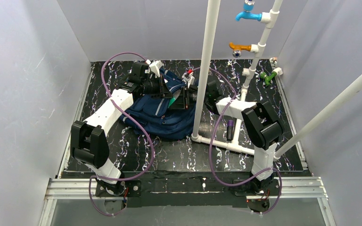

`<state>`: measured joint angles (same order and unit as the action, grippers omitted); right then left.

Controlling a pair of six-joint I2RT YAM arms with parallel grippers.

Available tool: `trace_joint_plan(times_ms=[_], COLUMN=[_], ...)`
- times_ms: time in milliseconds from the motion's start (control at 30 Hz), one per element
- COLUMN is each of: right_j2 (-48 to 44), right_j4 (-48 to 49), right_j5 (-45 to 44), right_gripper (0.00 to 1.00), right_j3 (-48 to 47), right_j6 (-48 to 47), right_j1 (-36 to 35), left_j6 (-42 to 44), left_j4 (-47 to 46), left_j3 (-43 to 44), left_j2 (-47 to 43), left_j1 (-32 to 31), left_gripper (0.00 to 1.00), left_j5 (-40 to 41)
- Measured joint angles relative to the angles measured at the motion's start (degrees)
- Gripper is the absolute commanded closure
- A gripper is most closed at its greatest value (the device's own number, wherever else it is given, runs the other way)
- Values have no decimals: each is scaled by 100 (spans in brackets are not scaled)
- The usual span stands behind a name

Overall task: Pack the student bag
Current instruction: Place the stationery in the student bag.

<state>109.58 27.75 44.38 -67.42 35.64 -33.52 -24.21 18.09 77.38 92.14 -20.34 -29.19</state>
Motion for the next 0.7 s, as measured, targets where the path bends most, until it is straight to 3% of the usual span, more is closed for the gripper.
trace_joint_plan(times_ms=[167, 400, 700], right_j2=[208, 396, 87], right_j4=[-855, -2111, -2411], right_j5=[240, 166, -240], right_gripper=[67, 37, 32], right_j3=[-494, -1036, -848], right_j6=[-1010, -2367, -2271], right_j1=[-125, -463, -378], left_j6=[-9, -7, -2], left_j4=[13, 17, 20], left_j3=[2, 2, 2], left_j2=[0, 0, 0], left_j1=[0, 0, 20], left_gripper=[100, 100, 100], left_j5=[4, 9, 4])
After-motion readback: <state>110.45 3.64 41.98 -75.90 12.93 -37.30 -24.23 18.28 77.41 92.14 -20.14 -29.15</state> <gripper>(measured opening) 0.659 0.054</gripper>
